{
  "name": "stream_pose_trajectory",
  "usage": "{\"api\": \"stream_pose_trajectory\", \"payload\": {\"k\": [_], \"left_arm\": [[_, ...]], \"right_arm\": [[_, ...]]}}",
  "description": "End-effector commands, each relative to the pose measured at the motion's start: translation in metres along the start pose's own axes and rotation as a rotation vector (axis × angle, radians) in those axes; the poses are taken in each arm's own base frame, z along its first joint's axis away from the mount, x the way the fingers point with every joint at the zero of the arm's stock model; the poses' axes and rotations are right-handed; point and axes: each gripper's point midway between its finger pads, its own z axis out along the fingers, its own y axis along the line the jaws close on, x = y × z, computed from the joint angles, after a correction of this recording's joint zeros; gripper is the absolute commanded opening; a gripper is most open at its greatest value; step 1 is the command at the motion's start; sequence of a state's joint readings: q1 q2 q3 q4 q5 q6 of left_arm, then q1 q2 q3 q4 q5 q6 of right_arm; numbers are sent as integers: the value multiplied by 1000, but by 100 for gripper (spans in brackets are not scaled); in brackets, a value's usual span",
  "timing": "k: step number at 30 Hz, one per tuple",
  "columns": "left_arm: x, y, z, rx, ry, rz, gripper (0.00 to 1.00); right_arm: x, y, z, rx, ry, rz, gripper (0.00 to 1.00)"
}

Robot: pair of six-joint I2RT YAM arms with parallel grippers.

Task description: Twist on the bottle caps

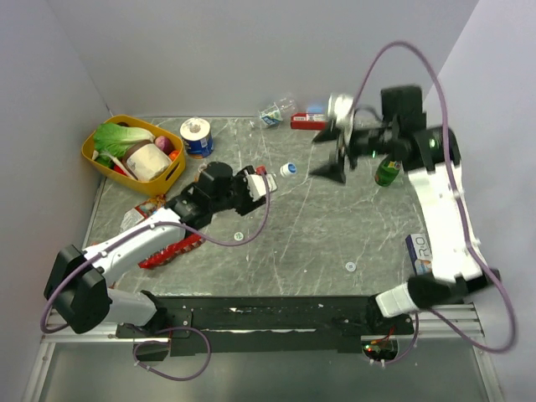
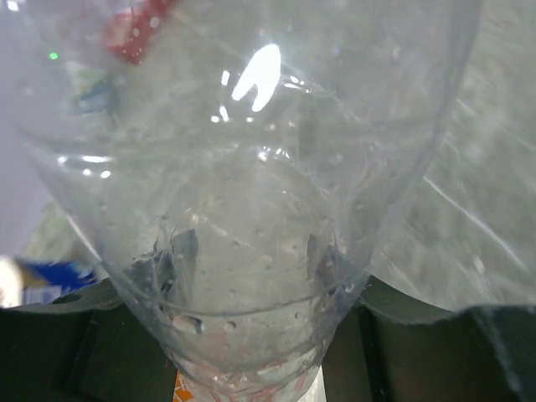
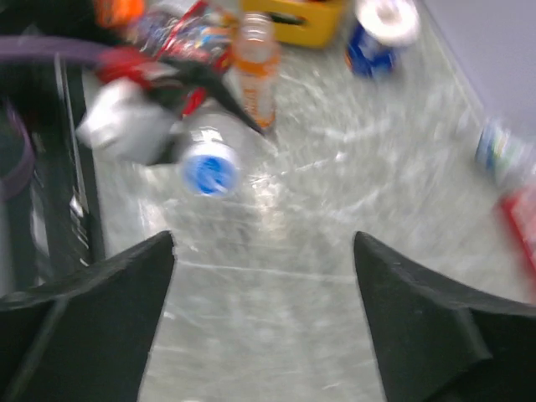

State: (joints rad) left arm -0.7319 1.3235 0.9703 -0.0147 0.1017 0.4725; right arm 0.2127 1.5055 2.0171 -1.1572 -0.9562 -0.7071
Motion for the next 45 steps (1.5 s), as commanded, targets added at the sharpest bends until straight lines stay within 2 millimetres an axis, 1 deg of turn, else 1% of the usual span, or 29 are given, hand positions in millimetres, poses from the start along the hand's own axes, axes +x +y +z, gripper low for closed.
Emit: {"api": "stream_pose_trajectory", "payload": {"k": [1,2,3,4,5,6,8,12,18,23,25,30,33,38,39,41,42,44,45], "left_arm": [[-21,-25,-18,332,-112,156,1],[-10,-36,-22,411,-84,157,1],[-14,-34,-23,426,-90,184,1],[-12,-35,-23,447,-88,230,1],[-6,-39,-22,477,-71,240,1],[-6,-42,-25,507,-65,244,1],[-4,-43,-24,530,-59,269,1],[-3,-46,-26,546,-67,293,1],[-4,-43,-25,540,-75,337,1],[-7,-39,-25,522,-94,368,1],[-7,-40,-25,521,-93,366,1],[-8,-38,-25,510,-95,360,1],[-8,-38,-25,508,-96,358,1],[-10,-38,-25,500,-103,364,1],[-9,-38,-25,500,-103,363,1],[-10,-38,-25,499,-106,364,1],[-10,-38,-25,499,-107,367,1],[-10,-38,-25,503,-108,367,1],[-10,-38,-25,502,-108,369,1]], "right_arm": [[4,66,7,-179,-30,-637,84],[-4,81,3,-176,-57,-761,81],[12,86,12,-211,-55,-853,81],[15,92,14,-218,-64,-914,81],[15,102,13,-228,-82,-988,81],[27,103,19,-250,-64,-1066,81],[32,107,24,-270,-58,-1118,79],[24,111,30,-291,-81,-1135,75],[25,112,35,-337,-73,-1150,67],[36,115,41,-393,-47,-1134,60],[36,116,42,-402,-47,-1143,59],[46,121,43,-446,-28,-1157,54],[47,122,45,-454,-26,-1152,53],[49,116,52,-429,-13,-1155,49],[52,116,54,-430,-10,-1147,49],[49,113,57,-403,-14,-1170,48],[52,112,60,-398,-8,-1164,48],[49,108,62,-368,-14,-1184,47],[52,108,63,-368,-8,-1182,47]]}}
